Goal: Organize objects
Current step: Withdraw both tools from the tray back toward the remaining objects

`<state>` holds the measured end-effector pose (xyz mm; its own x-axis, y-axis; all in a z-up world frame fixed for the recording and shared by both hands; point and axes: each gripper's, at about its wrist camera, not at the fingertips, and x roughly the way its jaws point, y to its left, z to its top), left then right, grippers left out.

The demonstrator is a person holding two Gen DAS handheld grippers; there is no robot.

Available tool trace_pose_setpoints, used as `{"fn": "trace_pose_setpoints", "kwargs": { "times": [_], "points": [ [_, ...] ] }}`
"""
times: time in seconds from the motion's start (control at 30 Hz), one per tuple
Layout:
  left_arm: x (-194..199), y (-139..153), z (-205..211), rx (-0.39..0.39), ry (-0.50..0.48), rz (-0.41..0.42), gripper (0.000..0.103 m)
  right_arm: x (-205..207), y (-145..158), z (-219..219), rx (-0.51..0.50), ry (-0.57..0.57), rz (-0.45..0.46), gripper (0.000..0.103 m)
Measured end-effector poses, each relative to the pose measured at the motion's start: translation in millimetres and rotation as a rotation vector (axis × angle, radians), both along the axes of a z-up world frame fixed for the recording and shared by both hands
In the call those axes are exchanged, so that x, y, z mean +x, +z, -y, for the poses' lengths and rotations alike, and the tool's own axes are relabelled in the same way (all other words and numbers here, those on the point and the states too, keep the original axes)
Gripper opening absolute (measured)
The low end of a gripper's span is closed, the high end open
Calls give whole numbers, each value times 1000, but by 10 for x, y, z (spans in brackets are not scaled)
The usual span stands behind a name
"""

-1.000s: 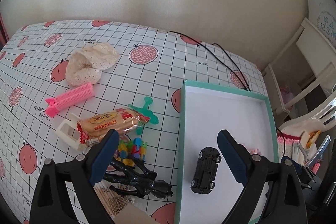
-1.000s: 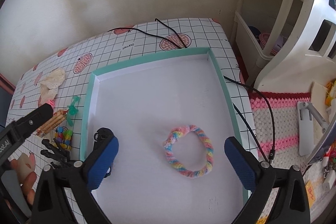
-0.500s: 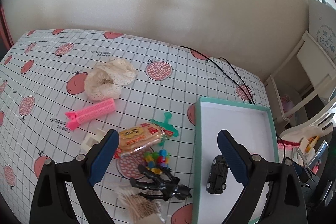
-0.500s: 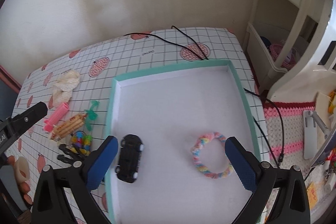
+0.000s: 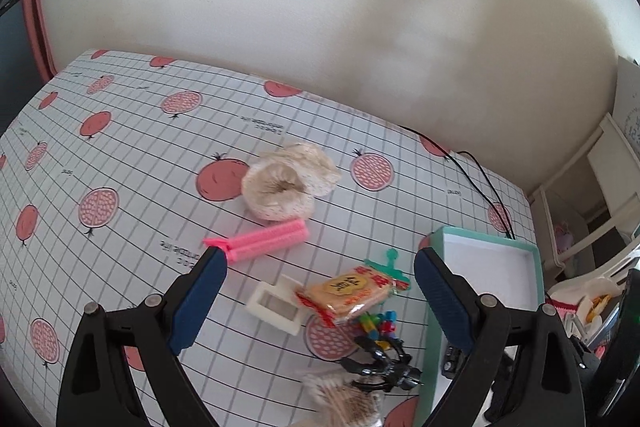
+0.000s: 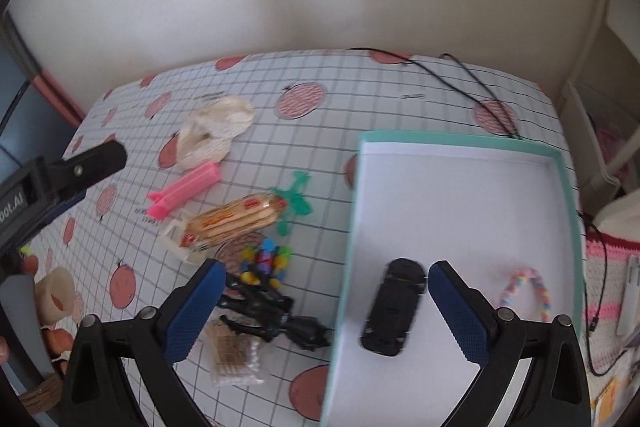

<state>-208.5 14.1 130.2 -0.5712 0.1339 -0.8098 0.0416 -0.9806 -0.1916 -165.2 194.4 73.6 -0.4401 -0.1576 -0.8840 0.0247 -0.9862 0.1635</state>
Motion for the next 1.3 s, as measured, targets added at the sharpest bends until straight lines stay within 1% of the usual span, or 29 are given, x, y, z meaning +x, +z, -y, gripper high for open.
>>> {"fn": "trace_pose_setpoints", "kwargs": {
  "times": [0.13,0.3,0.47,0.73,0.9,0.97,1.07,1.3],
  "points": [
    [10,-9,137,-18,25,20,95,-6,-75,200,17,54,26,103],
    [43,-138,212,-33,42,96,95,-1,-229,336,25,99,77,103],
    [104,-258,179,-92,39,158,95,28,-369,462,44,129,117,103],
    [172,-482,215,-97,76,242,95,70,-525,596,66,170,145,101],
    [197,-606,271,-81,109,287,95,74,-624,659,81,191,156,99],
    [201,-645,297,-67,129,300,95,73,-640,668,82,196,153,97],
    [204,-692,333,-68,151,317,95,55,-689,687,81,200,167,96],
    [206,-737,370,-58,162,332,95,23,-764,678,77,192,177,88]
  ]
}}
